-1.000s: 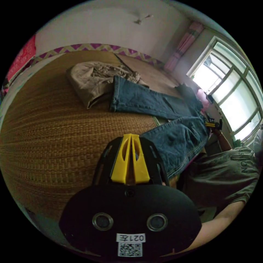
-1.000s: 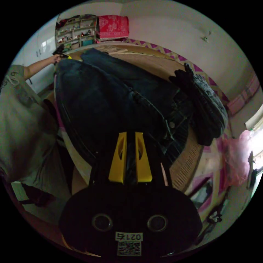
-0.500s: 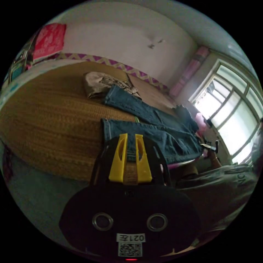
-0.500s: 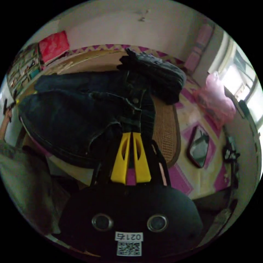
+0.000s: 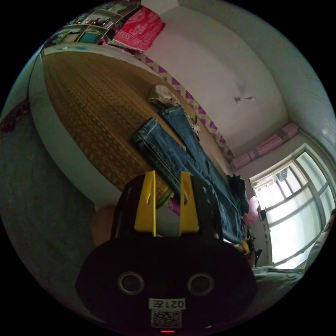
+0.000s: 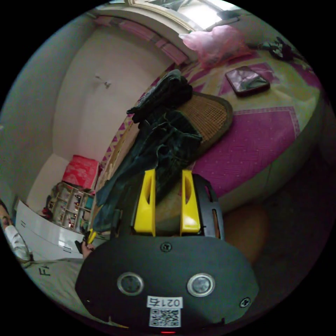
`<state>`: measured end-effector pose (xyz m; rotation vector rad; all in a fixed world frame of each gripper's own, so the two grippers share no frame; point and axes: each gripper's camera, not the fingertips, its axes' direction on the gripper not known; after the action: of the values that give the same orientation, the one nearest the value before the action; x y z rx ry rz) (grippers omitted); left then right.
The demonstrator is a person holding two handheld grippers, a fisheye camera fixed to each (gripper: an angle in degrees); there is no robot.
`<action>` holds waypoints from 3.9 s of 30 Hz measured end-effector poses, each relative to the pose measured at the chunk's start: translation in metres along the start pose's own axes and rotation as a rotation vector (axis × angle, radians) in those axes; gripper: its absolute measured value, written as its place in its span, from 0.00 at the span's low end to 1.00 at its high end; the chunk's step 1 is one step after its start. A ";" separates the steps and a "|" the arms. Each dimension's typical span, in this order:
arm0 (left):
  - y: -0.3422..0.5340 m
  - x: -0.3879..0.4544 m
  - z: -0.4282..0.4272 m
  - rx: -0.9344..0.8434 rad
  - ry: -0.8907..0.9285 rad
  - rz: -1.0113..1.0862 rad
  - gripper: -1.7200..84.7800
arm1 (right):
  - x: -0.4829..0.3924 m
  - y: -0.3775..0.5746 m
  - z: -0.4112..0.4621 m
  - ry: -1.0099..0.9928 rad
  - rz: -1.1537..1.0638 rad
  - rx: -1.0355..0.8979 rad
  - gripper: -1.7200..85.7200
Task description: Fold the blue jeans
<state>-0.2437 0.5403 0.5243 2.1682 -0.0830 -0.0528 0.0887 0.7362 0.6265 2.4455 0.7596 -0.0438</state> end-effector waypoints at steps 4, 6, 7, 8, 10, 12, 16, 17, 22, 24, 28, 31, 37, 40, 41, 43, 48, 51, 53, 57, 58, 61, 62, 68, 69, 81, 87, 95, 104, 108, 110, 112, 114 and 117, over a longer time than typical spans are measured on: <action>-0.007 -0.008 0.000 -0.018 0.026 -0.052 0.14 | 0.010 -0.010 -0.015 -0.024 0.044 0.021 0.12; -0.007 -0.010 0.000 -0.013 0.041 -0.067 0.14 | 0.014 -0.006 -0.030 -0.061 0.056 0.082 0.09; -0.008 -0.012 0.003 -0.025 0.053 -0.078 0.14 | 0.013 -0.005 -0.038 -0.069 0.057 0.108 0.09; -0.010 -0.012 0.008 -0.033 0.067 -0.086 0.14 | 0.013 -0.006 -0.040 -0.068 0.057 0.112 0.09; -0.012 -0.012 0.015 -0.038 0.076 -0.094 0.13 | 0.018 -0.012 -0.031 -0.061 0.075 0.061 0.10; -0.016 -0.011 0.022 -0.034 0.080 -0.110 0.13 | 0.027 -0.015 -0.023 -0.092 0.118 0.030 0.10; -0.019 -0.014 0.036 -0.022 0.079 -0.154 0.06 | 0.022 -0.013 -0.029 -0.103 0.082 0.062 0.05; -0.020 -0.015 0.039 -0.025 0.100 -0.157 0.04 | 0.020 -0.012 -0.029 -0.107 0.071 0.059 0.04; -0.037 0.022 0.037 -0.015 0.112 -0.006 0.01 | 0.003 -0.020 -0.037 -0.203 0.037 0.057 0.02; -0.058 0.050 0.038 -0.012 0.096 0.083 0.01 | -0.013 -0.035 -0.035 -0.243 0.014 0.049 0.02; -0.130 0.114 0.080 -0.089 0.032 0.208 0.01 | -0.077 -0.097 -0.002 -0.213 -0.116 0.019 0.03; -0.182 0.148 0.150 -0.189 -0.069 0.242 0.01 | -0.109 -0.147 0.061 -0.158 -0.139 -0.042 0.03; -0.230 0.148 0.307 -0.287 -0.216 0.207 0.03 | -0.082 -0.179 0.221 -0.079 -0.007 -0.165 0.06; -0.225 0.142 0.310 -0.133 -0.222 0.262 0.03 | -0.068 -0.148 0.246 -0.153 0.001 -0.156 0.08; -0.221 0.141 0.300 -0.073 -0.194 0.306 0.03 | -0.071 -0.129 0.243 -0.166 -0.014 -0.144 0.10; -0.213 0.141 0.289 -0.064 -0.154 0.378 0.05 | -0.085 -0.096 0.237 -0.160 -0.084 -0.156 0.10; -0.150 0.166 0.311 -0.293 -0.010 0.622 0.09 | -0.181 0.029 0.255 -0.197 -0.424 -0.271 0.08; -0.105 0.184 0.353 -0.438 -0.047 0.771 0.09 | -0.261 0.131 0.309 -0.230 -0.657 -0.437 0.04; -0.083 0.181 0.387 -0.504 -0.248 0.850 0.05 | -0.314 0.217 0.356 -0.134 -0.842 -0.549 0.02; -0.090 0.163 0.388 -0.480 -0.231 0.773 0.02 | -0.336 0.317 0.386 0.103 -1.056 -0.482 0.01; -0.093 0.155 0.382 -0.454 -0.228 0.726 0.01 | -0.341 0.340 0.386 0.144 -1.100 -0.473 0.01; -0.100 0.124 0.343 -0.241 -0.256 0.507 0.02 | -0.350 0.391 0.391 0.229 -1.161 -0.448 0.01; -0.103 0.107 0.325 -0.182 -0.215 0.411 0.03 | -0.349 0.406 0.394 0.240 -1.152 -0.418 0.01; -0.104 0.029 0.288 -0.073 -0.089 0.028 0.14 | -0.343 0.433 0.409 0.205 -1.006 -0.396 0.01; -0.104 0.023 0.288 -0.070 -0.091 0.003 0.14 | -0.342 0.436 0.410 0.205 -1.006 -0.395 0.01; -0.105 -0.023 0.351 -0.068 -0.050 -0.145 0.13 | -0.337 0.476 0.422 0.257 -1.035 -0.365 0.01; -0.081 -0.057 0.374 -0.050 0.085 -0.283 0.02 | -0.329 0.476 0.418 0.268 -1.043 -0.356 0.01; -0.015 0.094 0.344 0.076 -0.027 0.224 0.01 | -0.312 0.454 0.402 0.272 -1.045 -0.350 0.01; 0.178 0.342 0.428 0.018 -0.079 0.849 0.01 | -0.273 0.391 0.353 0.158 -0.950 -0.315 0.01; 0.276 0.375 0.522 -0.164 -0.026 0.942 0.01 | -0.230 0.351 0.297 0.046 -0.788 -0.227 0.01; 0.336 0.370 0.599 -0.279 -0.119 0.958 0.01 | -0.196 0.328 0.260 0.004 -0.707 -0.194 0.01; 0.367 0.353 0.651 -0.396 -0.193 0.929 0.01 | -0.172 0.314 0.236 -0.013 -0.660 -0.189 0.01; 0.380 0.340 0.663 -0.409 -0.143 0.864 0.01 | -0.150 0.302 0.214 -0.030 -0.626 -0.184 0.01; 0.390 0.351 0.650 -0.307 -0.129 0.868 0.01 | -0.117 0.282 0.178 -0.042 -0.579 -0.157 0.02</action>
<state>0.0452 -0.2422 0.4783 1.6657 -1.0057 0.2738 0.1633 0.3910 0.6451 1.9994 1.3705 -0.2441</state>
